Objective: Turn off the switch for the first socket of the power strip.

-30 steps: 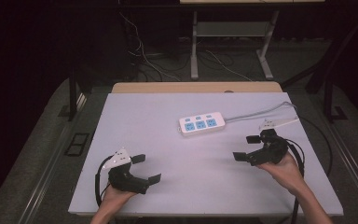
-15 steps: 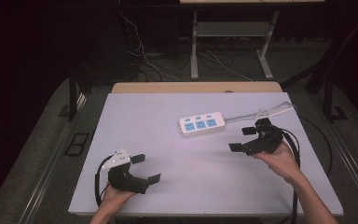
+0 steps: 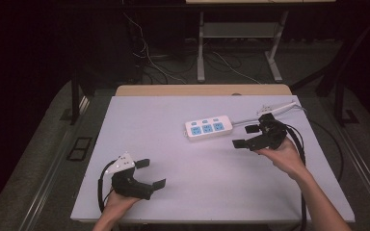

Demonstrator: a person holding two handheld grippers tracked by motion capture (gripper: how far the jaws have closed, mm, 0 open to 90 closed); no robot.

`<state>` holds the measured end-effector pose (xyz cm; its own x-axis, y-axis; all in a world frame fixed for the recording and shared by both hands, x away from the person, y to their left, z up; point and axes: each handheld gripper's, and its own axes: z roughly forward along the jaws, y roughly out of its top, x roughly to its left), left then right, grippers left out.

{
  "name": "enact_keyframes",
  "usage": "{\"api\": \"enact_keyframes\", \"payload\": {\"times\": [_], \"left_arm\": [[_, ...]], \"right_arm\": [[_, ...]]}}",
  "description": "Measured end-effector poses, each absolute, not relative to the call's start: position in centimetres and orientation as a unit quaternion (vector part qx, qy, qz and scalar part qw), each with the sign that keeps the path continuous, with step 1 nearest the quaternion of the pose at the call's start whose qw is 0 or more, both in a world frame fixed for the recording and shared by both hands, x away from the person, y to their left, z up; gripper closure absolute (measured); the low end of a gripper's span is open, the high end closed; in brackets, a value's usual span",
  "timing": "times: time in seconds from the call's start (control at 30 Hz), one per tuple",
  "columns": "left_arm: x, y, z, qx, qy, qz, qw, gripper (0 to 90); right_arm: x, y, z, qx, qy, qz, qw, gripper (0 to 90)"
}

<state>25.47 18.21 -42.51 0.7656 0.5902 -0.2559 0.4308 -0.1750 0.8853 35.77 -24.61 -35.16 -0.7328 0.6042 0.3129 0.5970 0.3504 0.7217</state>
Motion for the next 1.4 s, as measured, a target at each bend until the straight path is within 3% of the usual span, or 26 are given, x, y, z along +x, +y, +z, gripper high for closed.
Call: {"api": "enact_keyframes", "payload": {"times": [1.4], "left_arm": [[25.6, 18.4, -42.5, 0.764, 0.334, 0.072, 0.548, 0.0]], "right_arm": [[41.9, -20.2, -34.4, 0.361, 0.833, 0.420, 0.008, 5.1]]}}
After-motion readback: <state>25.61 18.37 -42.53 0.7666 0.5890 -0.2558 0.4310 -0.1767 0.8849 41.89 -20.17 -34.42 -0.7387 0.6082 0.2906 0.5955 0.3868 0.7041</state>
